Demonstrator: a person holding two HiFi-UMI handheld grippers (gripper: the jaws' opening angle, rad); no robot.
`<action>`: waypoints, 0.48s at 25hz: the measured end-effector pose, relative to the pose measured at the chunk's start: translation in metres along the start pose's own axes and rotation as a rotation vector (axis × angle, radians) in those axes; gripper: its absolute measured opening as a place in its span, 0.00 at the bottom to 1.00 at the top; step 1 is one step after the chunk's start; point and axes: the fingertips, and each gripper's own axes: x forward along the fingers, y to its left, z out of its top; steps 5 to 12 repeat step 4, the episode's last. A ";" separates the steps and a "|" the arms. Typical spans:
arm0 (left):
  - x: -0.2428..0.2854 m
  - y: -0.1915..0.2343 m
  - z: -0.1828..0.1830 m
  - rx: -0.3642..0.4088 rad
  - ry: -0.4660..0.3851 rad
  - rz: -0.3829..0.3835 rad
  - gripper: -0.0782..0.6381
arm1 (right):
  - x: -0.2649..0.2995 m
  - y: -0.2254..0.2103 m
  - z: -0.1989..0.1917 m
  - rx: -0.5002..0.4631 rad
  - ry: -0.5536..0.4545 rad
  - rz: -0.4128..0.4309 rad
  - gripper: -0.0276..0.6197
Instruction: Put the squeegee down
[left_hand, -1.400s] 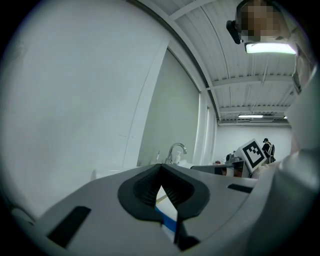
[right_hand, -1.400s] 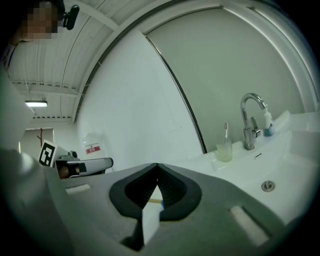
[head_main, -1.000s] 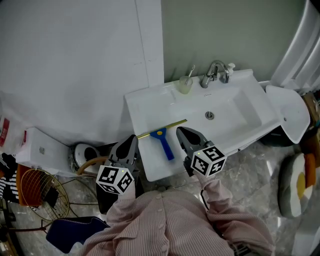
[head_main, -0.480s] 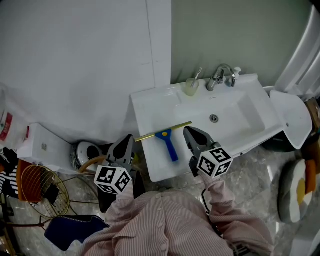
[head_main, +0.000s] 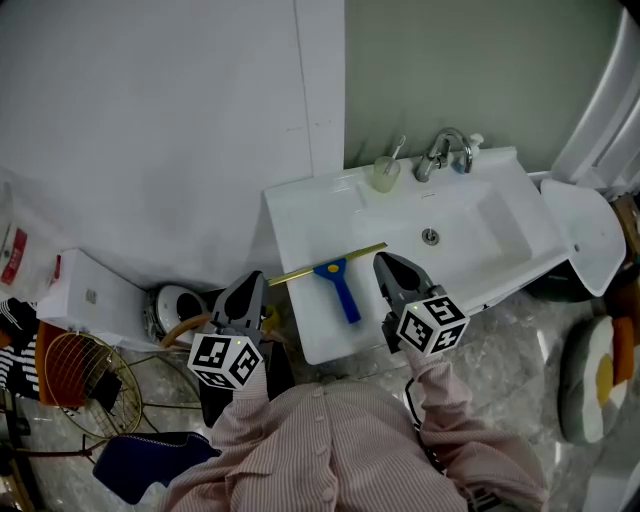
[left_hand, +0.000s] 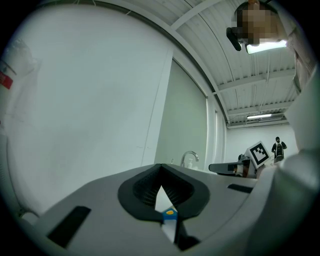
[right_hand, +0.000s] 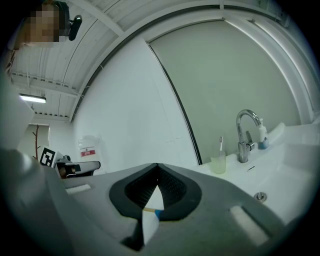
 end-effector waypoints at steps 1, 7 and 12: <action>0.000 0.001 -0.001 -0.001 0.001 0.001 0.11 | 0.000 -0.001 0.000 0.001 0.000 -0.004 0.05; 0.000 0.003 -0.003 -0.004 0.004 0.003 0.11 | 0.000 -0.003 -0.002 0.004 0.001 -0.017 0.05; 0.000 0.003 -0.003 -0.004 0.004 0.003 0.11 | 0.000 -0.003 -0.002 0.004 0.001 -0.017 0.05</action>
